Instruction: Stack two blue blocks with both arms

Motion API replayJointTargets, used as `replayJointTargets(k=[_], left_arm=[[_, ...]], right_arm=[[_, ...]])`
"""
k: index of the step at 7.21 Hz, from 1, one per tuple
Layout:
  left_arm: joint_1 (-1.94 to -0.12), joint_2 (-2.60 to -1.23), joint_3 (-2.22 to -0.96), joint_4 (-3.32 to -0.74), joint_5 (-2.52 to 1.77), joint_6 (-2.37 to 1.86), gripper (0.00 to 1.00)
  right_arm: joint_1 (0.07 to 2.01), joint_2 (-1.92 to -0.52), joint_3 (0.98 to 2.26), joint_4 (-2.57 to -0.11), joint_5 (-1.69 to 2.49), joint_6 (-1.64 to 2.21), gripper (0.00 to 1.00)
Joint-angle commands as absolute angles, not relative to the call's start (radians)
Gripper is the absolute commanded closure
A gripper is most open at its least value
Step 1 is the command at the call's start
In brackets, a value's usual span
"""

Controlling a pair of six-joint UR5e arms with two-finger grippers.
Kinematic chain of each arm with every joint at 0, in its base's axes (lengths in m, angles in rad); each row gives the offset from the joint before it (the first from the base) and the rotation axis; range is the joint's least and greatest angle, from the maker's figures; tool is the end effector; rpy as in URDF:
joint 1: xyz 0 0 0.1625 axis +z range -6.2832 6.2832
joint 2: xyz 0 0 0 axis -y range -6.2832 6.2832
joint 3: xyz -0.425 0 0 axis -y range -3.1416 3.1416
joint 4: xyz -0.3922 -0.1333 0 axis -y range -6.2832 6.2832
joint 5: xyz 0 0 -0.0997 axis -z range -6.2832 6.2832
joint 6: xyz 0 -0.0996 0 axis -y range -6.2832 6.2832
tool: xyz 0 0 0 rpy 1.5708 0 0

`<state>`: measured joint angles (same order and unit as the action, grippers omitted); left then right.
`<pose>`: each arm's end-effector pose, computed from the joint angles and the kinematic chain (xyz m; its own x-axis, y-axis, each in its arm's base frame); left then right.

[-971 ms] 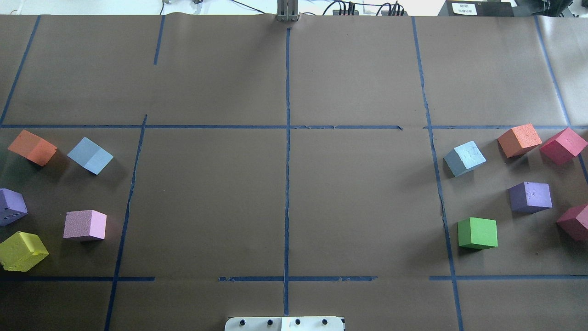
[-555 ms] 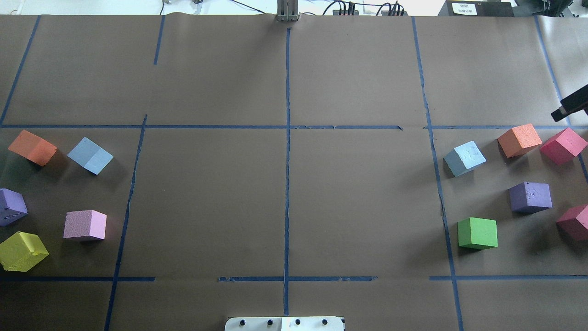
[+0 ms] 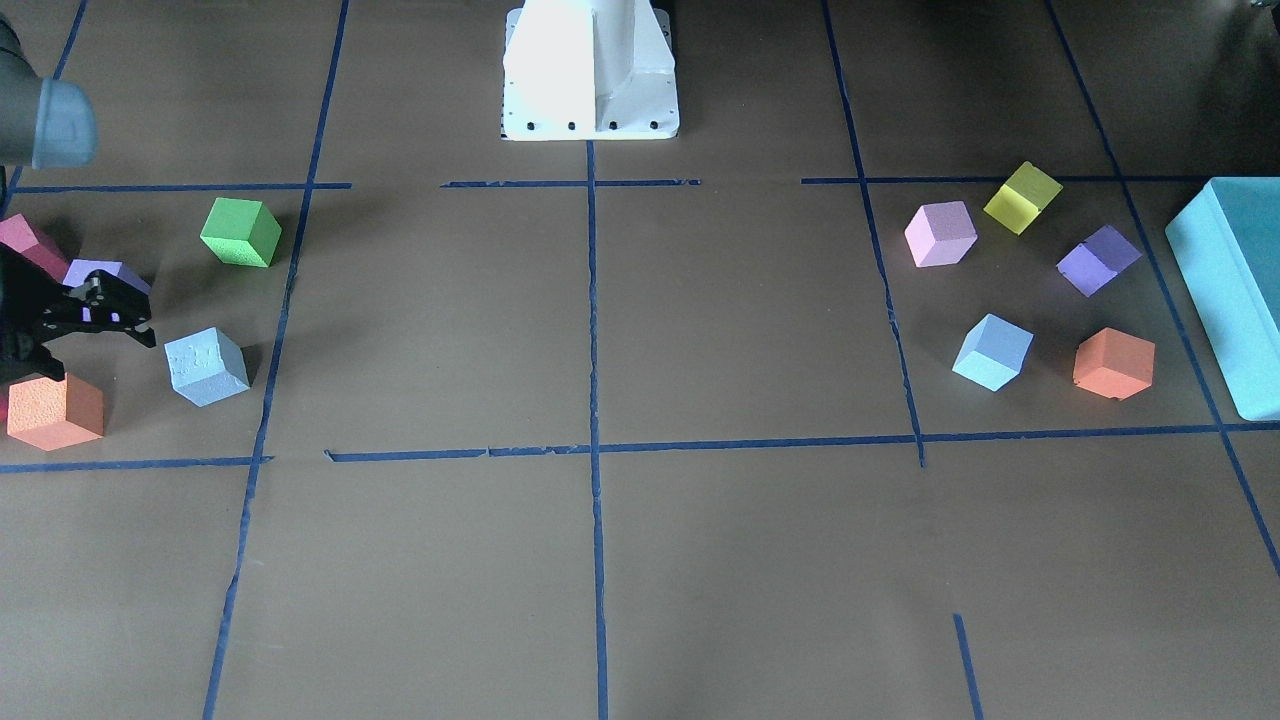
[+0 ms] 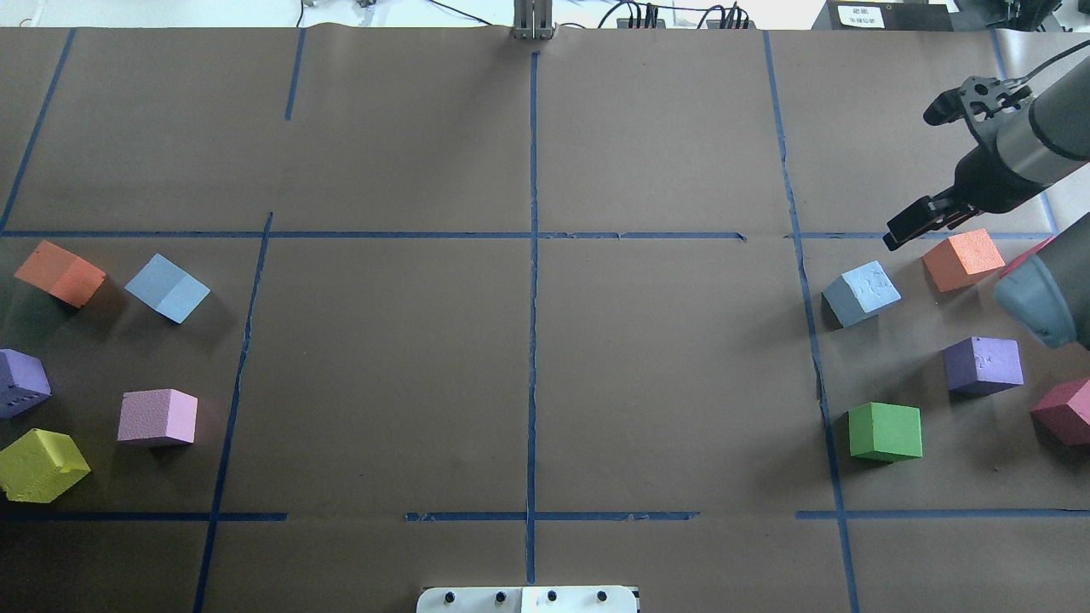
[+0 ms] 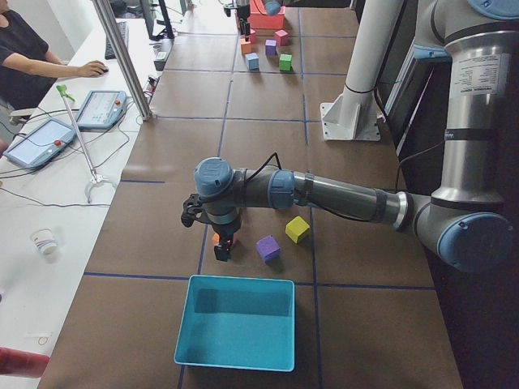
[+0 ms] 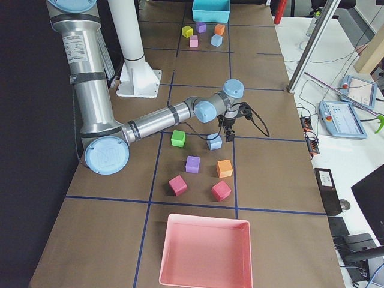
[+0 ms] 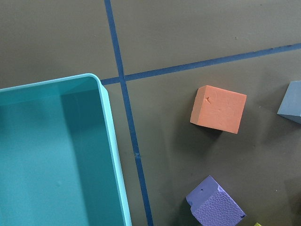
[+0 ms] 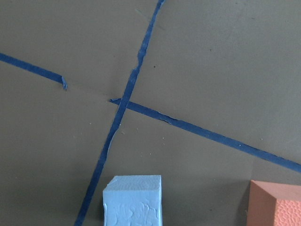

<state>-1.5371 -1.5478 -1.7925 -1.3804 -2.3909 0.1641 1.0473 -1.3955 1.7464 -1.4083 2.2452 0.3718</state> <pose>-0.0444 -0.4767 0.5771 0.6669 0.1919 -0.7200 -0.1446 0.9812 0.1277 -0.2221 -0.5270 0.4650 0.6456 -0.3372 0.6852 0.2156 0.9412 0.2600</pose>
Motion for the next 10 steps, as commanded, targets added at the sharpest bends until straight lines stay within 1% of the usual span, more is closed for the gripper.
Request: replayJointTargets(k=[1, 3, 7, 8, 9, 10], left_arm=[[-1.537, -1.549, -1.796, -1.381, -2.391, 0.164, 0.00], [-1.537, -1.549, -1.804, -1.381, -2.391, 0.164, 0.00], [-1.537, -1.548, -1.804, -1.381, -2.391, 0.164, 0.00], [-1.537, -1.548, -1.805, -1.381, -2.391, 0.164, 0.00], [-1.537, -1.548, -1.805, -1.381, -2.391, 0.166, 0.00], [-1.537, -1.548, -1.805, -1.382, -2.391, 0.166, 0.00]], right_arm=[[0.999, -1.397, 1.729, -1.374, 2.215, 0.417, 0.01], [0.947, -1.402, 1.720, -1.374, 2.215, 0.422, 0.01], [0.897, -1.391, 1.645, -1.374, 2.214, 0.423, 0.01], [0.890, -1.390, 1.637, -1.374, 2.212, 0.422, 0.06], [0.890, -1.391, 1.634, -1.374, 2.210, 0.422, 0.36], [0.890, -1.391, 1.629, -1.374, 2.210, 0.422, 0.70]])
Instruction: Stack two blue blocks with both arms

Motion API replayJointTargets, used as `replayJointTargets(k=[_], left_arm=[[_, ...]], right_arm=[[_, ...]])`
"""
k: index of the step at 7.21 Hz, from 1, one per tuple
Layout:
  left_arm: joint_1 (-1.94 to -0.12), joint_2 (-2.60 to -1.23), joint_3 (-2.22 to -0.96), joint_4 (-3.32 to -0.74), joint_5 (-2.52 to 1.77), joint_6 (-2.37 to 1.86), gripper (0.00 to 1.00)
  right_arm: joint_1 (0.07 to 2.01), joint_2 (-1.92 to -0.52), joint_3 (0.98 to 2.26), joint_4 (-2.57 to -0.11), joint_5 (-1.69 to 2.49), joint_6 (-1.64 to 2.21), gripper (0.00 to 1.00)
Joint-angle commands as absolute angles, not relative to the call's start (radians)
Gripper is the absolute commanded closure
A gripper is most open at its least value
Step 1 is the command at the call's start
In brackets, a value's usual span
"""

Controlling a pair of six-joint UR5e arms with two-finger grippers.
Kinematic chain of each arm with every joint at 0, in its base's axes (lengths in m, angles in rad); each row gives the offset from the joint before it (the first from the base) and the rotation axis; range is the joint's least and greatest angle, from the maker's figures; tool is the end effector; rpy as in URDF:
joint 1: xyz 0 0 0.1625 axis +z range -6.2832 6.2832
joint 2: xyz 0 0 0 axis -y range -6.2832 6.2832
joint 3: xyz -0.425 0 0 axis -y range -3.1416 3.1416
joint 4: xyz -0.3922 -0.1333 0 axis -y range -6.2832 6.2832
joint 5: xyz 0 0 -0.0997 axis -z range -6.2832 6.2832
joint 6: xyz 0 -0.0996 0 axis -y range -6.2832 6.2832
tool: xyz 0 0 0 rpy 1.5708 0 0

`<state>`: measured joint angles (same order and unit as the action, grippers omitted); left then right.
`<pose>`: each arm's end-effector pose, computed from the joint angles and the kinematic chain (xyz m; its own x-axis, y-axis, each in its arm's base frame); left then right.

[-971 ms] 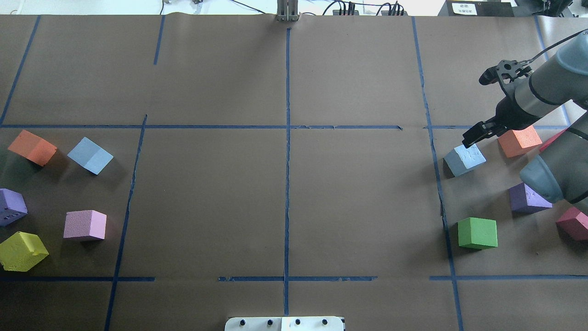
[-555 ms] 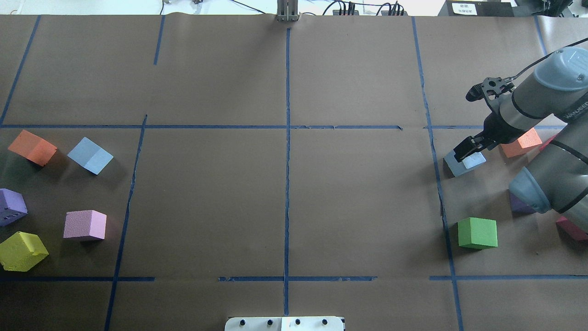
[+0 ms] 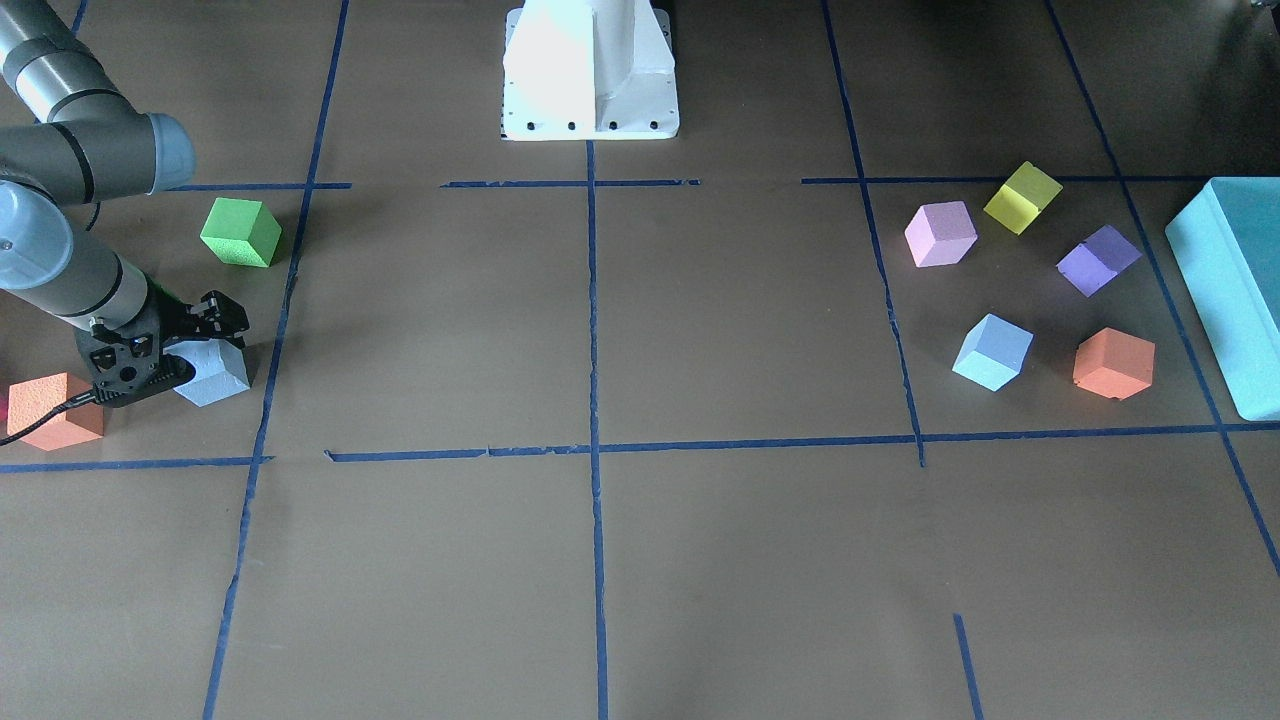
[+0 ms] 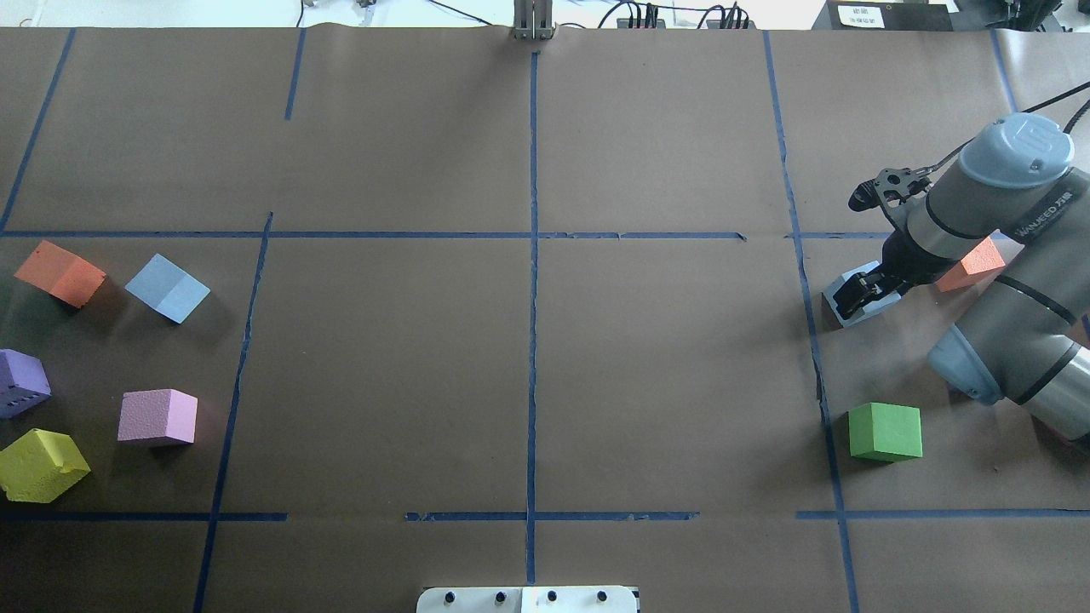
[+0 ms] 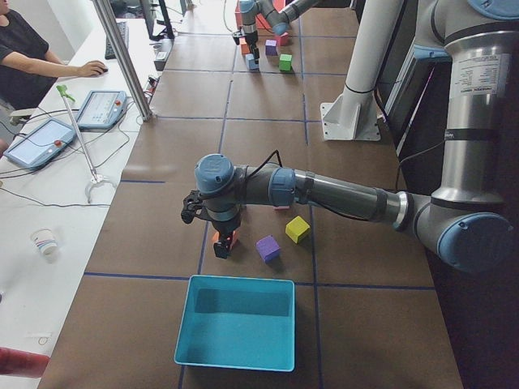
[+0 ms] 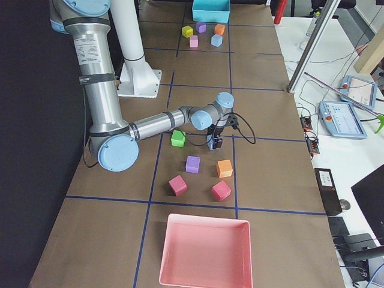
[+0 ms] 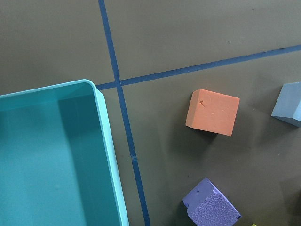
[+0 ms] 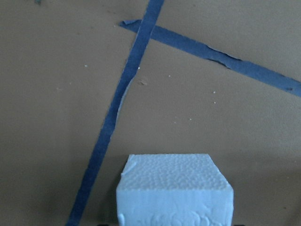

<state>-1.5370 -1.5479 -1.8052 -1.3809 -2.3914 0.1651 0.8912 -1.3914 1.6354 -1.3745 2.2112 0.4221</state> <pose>-0.0444 -0.4766 0.5708 0.6660 0.2025 -0.7179 -0.1452 0.9792 0.1415 -0.3075 -0.4980 0.5157 0.6559 -0.3522 0.6677 0.3287 0.9295 0.1674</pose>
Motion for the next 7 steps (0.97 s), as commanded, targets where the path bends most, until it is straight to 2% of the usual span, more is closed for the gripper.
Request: replayJointTargets(k=[1, 2, 3, 4, 6, 7], left_arm=[[-1.537, -1.548, -1.807, -1.382, -2.391, 0.166, 0.00], [-1.537, -1.548, -1.807, -1.382, -2.391, 0.167, 0.00], [-1.539, -1.546, -1.825, -1.382, -2.391, 0.167, 0.00], [-1.539, -1.545, -1.836, -1.382, -2.391, 0.169, 0.00], [-1.539, -1.545, -1.836, -1.382, -2.391, 0.169, 0.00], [-1.539, -1.545, -1.836, -1.382, -2.391, 0.172, 0.00]], right_arm=[[0.891, -1.394, 1.628, -1.374, 2.212, 0.423, 0.93], [0.891, -1.387, 1.662, -1.373, 2.214, 0.445, 0.98], [0.879, -1.338, 1.740, -1.374, 2.210, 0.571, 0.98], [0.821, -1.215, 1.740, -1.387, 2.207, 0.771, 0.98], [0.637, -1.023, 1.689, -1.390, 2.029, 1.126, 0.98], [0.615, -0.921, 1.598, -1.387, 2.020, 1.254, 0.97]])
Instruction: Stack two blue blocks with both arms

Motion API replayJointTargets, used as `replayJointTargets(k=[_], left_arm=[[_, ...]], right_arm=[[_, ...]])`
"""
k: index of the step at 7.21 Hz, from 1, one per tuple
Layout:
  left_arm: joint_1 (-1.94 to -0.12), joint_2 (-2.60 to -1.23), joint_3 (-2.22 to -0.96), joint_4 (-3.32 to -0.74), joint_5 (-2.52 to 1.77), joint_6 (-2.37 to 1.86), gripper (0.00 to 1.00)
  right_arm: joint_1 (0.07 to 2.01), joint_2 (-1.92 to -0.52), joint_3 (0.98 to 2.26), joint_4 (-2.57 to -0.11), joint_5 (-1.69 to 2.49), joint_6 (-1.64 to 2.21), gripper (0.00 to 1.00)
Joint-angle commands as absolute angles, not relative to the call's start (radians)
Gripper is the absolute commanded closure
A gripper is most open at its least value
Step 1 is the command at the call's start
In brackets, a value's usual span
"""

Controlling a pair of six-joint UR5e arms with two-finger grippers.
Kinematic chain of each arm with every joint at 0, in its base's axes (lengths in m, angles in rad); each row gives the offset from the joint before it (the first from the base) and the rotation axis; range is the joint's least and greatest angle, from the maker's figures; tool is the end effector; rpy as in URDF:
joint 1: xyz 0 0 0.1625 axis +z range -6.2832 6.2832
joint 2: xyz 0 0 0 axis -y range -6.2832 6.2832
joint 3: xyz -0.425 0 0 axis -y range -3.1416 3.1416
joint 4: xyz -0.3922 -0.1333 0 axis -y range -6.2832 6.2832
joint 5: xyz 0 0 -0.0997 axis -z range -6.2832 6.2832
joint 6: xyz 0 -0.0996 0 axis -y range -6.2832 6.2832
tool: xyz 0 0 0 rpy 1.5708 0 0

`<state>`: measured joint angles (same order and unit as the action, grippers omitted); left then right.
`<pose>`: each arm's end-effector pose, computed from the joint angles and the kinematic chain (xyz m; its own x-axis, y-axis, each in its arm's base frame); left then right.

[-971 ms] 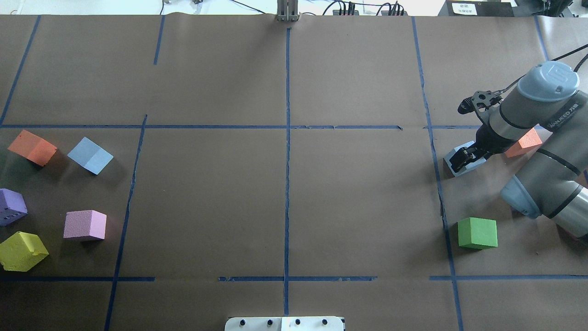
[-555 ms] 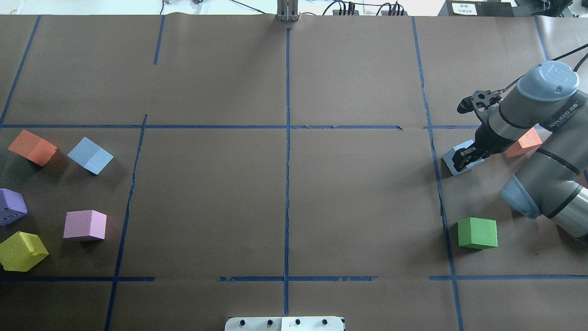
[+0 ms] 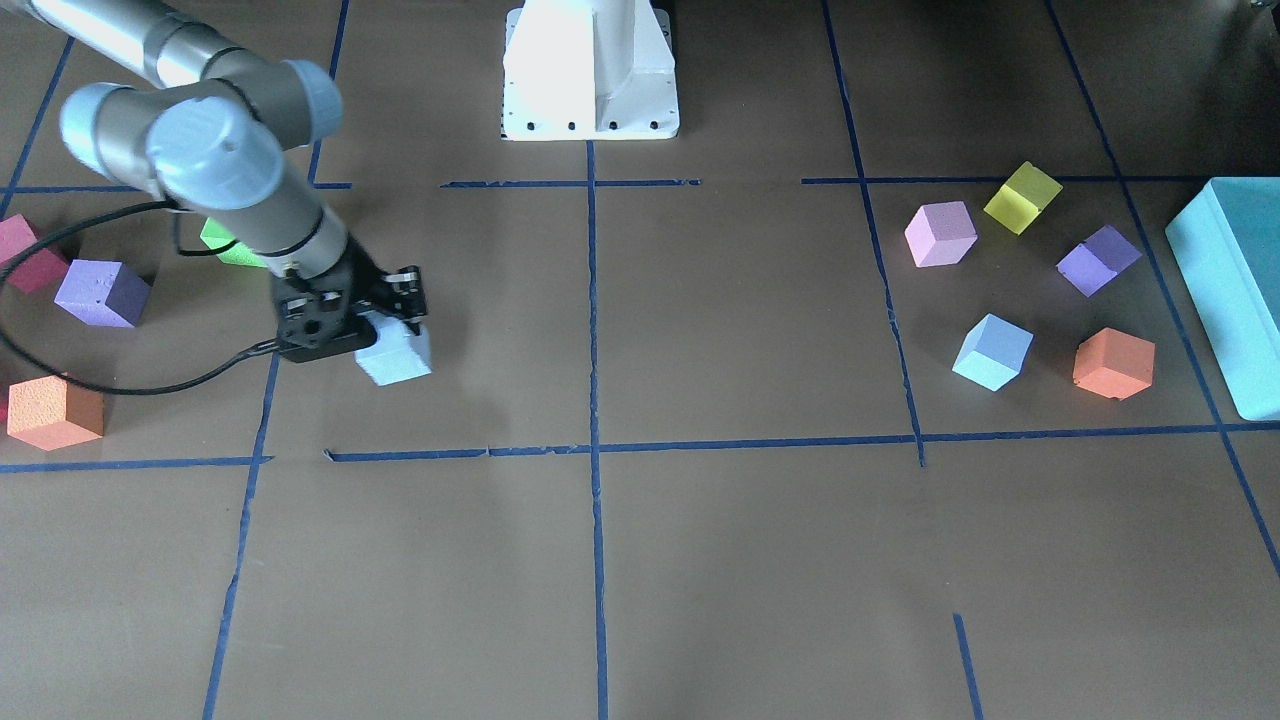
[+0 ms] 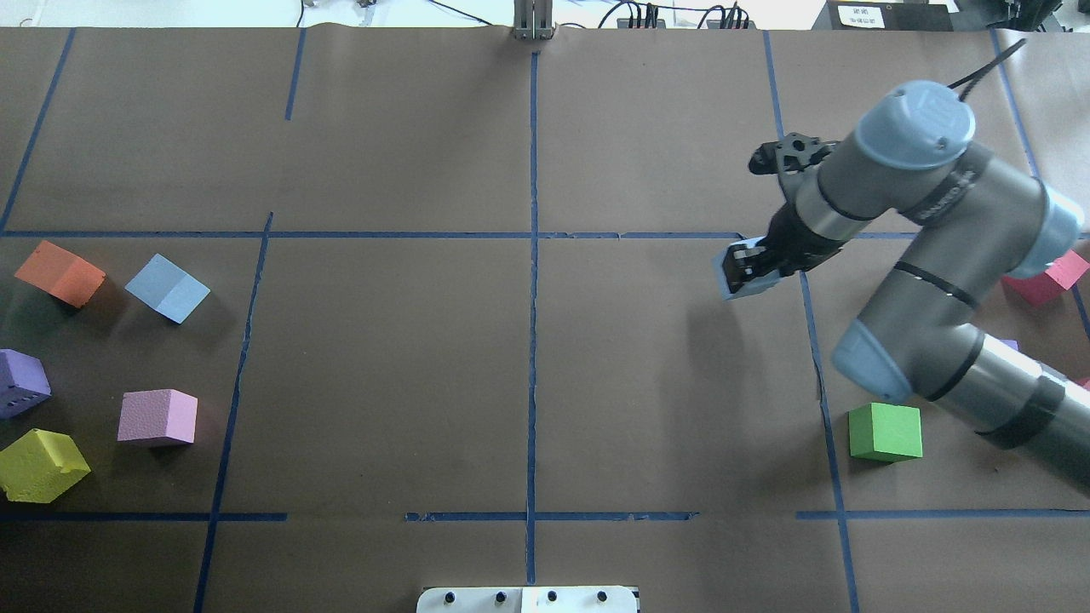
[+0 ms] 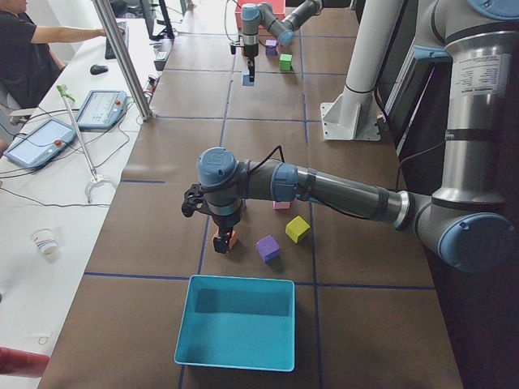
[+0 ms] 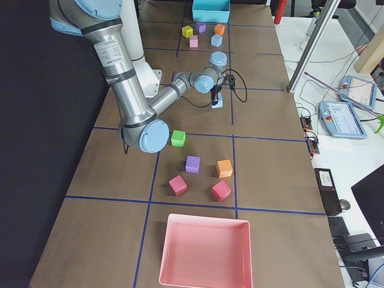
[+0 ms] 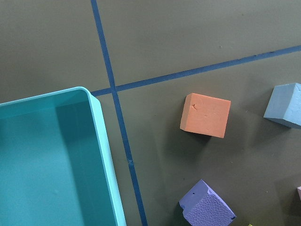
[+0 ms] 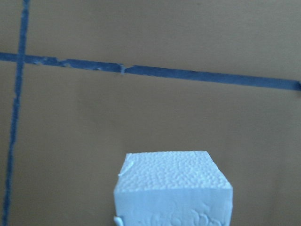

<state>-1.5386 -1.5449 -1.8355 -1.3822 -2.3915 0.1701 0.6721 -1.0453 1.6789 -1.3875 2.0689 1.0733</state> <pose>-0.0452 -0.4747 0.5574 0.6649 0.2268 -0.7117 -0.1468 0.9739 0.1732 -0.4641 -0.4788 0.2852 0.6017 -0.0570 0.7967 0.0145 0.9981 0.0605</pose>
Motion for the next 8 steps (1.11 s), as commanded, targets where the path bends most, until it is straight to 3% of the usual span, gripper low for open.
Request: replayJointTargets(k=[1, 5, 8], left_arm=[[-1.539, -1.546, -1.839, -1.382, -2.391, 0.173, 0.00], [-1.539, -1.545, -1.838, -1.382, -2.393, 0.170, 0.00], [-1.539, -1.545, -1.836, -1.382, -2.393, 0.169, 0.00]], right_arm=[[0.595, -0.835, 1.507, -1.388, 2.010, 1.323, 0.97], [0.545, -0.747, 1.383, -1.387, 1.962, 1.407, 0.96], [0.528, -0.744, 1.359, -1.384, 1.937, 1.402, 0.96]])
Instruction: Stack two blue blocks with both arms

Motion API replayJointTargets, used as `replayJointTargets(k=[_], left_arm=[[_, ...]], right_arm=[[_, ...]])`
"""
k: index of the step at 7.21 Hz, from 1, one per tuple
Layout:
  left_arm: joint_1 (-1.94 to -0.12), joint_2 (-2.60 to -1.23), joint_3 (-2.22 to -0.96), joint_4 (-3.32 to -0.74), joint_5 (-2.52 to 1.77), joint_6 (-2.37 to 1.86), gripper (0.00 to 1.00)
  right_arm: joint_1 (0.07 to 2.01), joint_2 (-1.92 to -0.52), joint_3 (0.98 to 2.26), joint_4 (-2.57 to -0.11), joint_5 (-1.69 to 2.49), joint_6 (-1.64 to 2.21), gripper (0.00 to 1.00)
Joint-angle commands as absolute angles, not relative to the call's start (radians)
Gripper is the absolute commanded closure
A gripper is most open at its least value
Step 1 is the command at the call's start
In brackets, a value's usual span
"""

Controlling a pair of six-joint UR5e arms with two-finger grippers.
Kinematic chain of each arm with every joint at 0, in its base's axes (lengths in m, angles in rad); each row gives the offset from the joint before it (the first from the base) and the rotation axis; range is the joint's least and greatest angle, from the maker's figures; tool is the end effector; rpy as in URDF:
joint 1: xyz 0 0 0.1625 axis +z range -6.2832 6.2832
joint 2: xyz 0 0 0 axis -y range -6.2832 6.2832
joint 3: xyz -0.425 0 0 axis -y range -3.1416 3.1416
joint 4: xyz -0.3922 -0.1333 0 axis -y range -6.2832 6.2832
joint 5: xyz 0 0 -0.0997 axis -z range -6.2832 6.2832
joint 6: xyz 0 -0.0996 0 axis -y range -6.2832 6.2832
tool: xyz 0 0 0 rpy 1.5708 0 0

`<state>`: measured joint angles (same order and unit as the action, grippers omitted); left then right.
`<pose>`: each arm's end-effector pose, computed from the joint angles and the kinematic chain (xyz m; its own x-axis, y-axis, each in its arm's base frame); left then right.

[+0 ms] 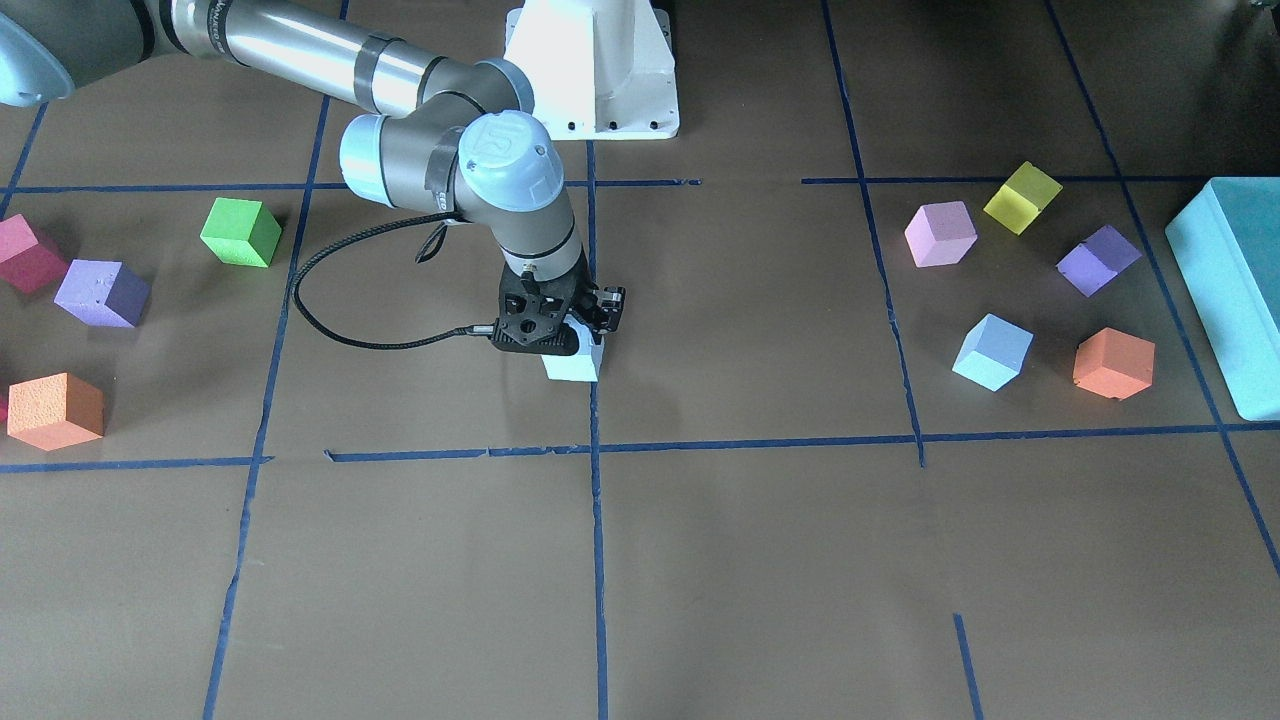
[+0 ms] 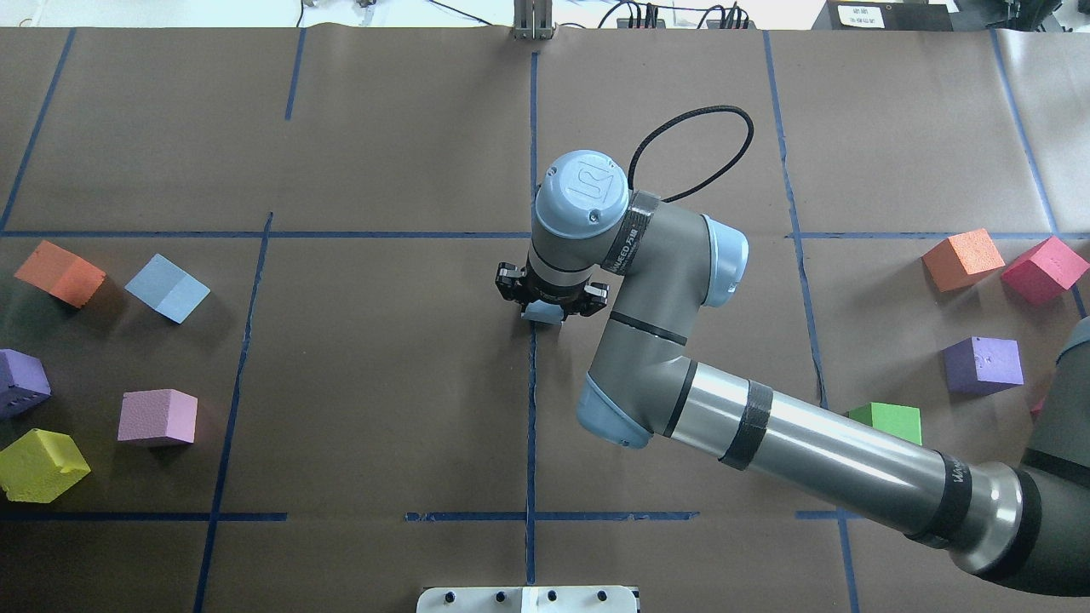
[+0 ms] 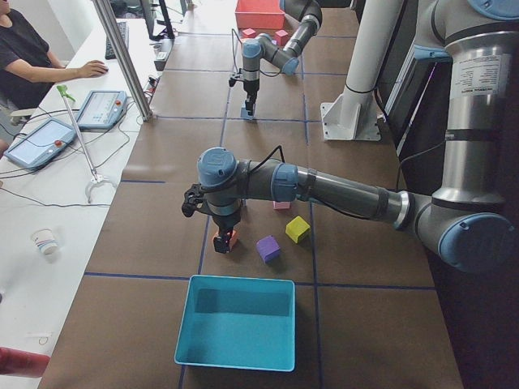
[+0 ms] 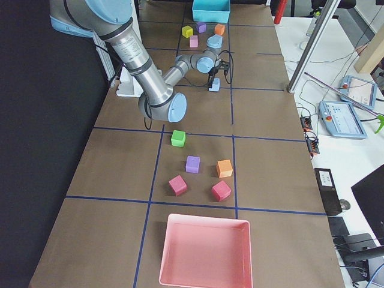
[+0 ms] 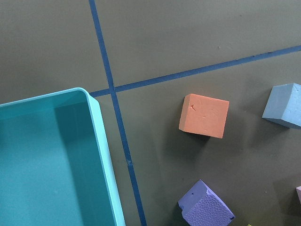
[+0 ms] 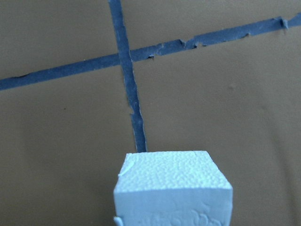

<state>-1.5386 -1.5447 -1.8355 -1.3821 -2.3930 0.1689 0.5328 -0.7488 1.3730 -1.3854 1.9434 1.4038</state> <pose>-0.0451 -0.4747 0.5574 0.6640 0.2254 -0.7129 -0.1458 0.9742 0.1722 -0.6101 -0.4724 0.2144 0.6268 0.1899 0.7557 -0.1439 0.9814 -0.1273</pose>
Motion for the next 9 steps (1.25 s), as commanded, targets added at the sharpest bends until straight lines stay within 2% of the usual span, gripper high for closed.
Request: replayJointTargets(k=[1, 3, 7, 8, 9], left_arm=[[-1.539, -1.545, -1.836, -1.382, -2.393, 0.169, 0.00], [-1.539, -1.545, -1.838, -1.382, -2.393, 0.167, 0.00], [-1.539, -1.545, -1.838, -1.382, -2.393, 0.167, 0.00], [-1.539, -1.545, -1.838, -1.382, -2.393, 0.167, 0.00], [-1.539, -1.545, -1.838, -1.382, -2.393, 0.167, 0.00]], right_arm=[[0.526, -0.736, 1.356, -1.382, 1.937, 1.398, 0.96], [0.514, -0.736, 1.356, -1.382, 1.922, 1.388, 0.95], [0.509, -0.726, 1.356, -1.381, 1.921, 1.342, 0.87], [0.508, -0.724, 1.356, -1.381, 1.919, 1.342, 0.60], [0.509, -0.724, 1.356, -1.381, 1.917, 1.342, 0.56]])
